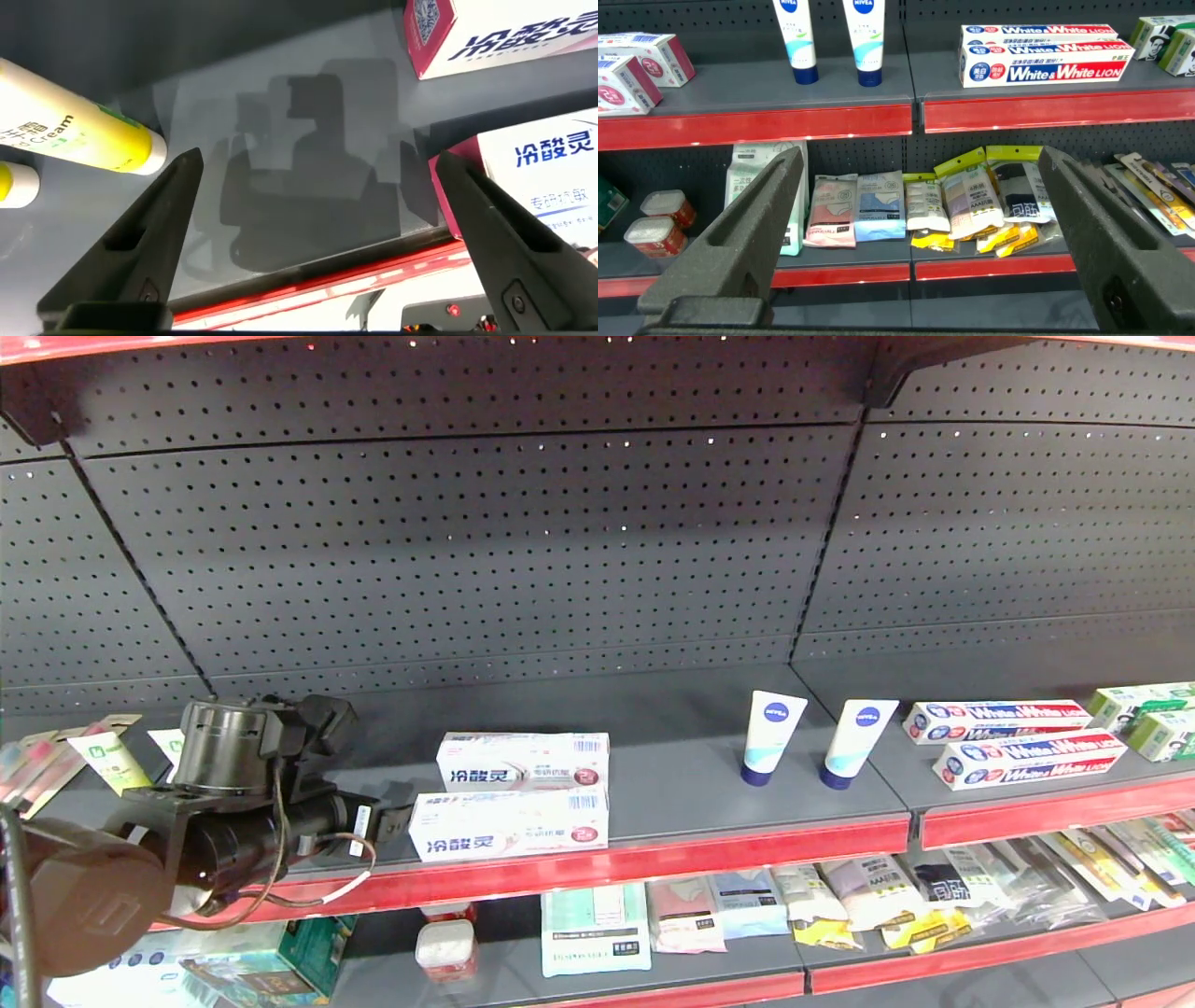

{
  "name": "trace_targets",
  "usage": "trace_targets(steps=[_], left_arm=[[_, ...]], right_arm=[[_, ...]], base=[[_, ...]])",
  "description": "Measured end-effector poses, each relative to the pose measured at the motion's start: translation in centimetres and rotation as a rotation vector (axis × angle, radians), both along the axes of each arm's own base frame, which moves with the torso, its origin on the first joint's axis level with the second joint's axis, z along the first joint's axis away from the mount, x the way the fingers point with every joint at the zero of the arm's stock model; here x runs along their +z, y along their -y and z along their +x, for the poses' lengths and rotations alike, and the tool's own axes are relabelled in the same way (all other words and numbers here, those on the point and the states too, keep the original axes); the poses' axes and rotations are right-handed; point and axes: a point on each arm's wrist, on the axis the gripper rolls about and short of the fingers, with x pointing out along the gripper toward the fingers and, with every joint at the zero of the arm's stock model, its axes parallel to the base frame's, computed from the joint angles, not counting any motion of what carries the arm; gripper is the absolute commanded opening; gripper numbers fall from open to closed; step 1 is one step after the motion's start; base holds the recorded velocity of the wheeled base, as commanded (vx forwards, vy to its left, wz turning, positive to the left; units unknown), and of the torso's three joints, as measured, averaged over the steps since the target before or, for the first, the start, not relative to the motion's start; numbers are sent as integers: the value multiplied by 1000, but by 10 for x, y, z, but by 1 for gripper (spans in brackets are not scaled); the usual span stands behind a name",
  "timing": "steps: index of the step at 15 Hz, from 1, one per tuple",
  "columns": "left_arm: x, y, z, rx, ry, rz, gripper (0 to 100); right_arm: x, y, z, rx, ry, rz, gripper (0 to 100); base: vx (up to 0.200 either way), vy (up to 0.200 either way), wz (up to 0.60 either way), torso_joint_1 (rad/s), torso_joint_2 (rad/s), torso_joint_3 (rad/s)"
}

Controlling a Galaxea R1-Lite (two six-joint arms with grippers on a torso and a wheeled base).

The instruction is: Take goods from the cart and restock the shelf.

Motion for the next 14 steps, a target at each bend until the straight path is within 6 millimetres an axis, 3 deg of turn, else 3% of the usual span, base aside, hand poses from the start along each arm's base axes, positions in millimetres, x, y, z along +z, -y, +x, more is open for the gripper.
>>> trace_targets(steps=[14], left_arm=[[1, 2, -1, -3, 5, 4, 100]], right_arm=[[0, 0, 0, 0, 0, 0, 100]], base=[[0, 0, 0, 0, 0, 0]])
